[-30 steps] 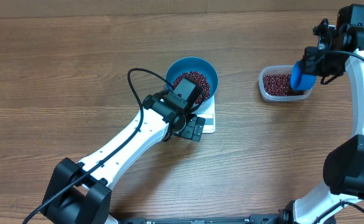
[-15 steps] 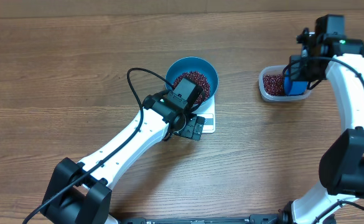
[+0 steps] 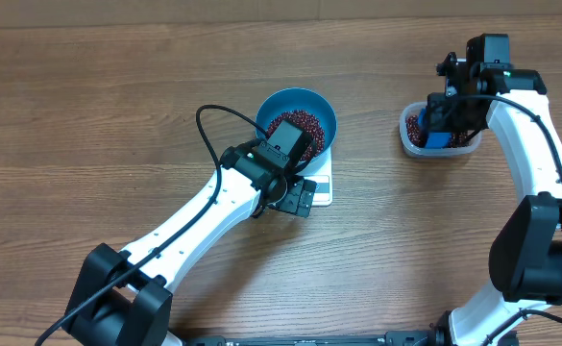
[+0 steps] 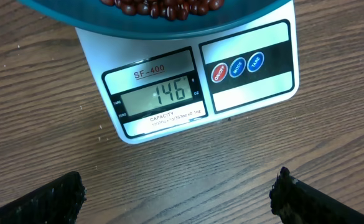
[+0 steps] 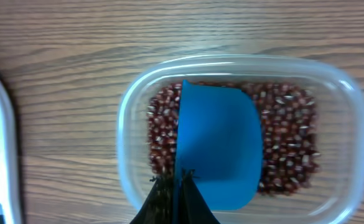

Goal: Scoop item into bowl and weigh 150g on scale
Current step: 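Dip the blue scoop into the beans in the clear container, then lift the bean-filled scoop out of the container with the right gripper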

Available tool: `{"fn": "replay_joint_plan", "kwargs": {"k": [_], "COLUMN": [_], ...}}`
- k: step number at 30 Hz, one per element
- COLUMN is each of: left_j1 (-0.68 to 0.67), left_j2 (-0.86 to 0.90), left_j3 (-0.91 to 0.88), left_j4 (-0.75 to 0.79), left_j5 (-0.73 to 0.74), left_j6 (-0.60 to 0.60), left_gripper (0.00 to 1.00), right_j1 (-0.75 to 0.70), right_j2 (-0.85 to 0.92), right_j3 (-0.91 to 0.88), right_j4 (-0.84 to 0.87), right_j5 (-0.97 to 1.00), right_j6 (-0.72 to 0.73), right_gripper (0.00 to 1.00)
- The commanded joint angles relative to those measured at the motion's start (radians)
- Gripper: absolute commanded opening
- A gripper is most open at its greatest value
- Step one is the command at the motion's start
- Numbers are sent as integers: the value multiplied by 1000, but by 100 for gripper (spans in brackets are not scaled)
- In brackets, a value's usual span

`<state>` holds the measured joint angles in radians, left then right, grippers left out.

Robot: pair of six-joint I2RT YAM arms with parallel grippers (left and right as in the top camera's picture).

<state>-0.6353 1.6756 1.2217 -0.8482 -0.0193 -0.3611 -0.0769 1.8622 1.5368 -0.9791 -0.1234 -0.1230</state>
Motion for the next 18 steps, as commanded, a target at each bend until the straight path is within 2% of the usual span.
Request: {"fn": "replay_joint_plan", "kwargs": {"k": [1, 18], "left_j1": [-4, -4], "left_j2": [-20, -20], "left_j3": [-10, -10], "left_j4": [1, 1], "left_j5": [-11, -11], "left_j6": [-10, -10], "left_gripper": [100, 100], "right_j1": [3, -101], "right_j2": [-3, -3], "right_j3": [-10, 89], "right_j4": [6, -67], "right_j5": [-65, -20], "right_j6": [39, 14], "right_gripper": [4, 4]}}
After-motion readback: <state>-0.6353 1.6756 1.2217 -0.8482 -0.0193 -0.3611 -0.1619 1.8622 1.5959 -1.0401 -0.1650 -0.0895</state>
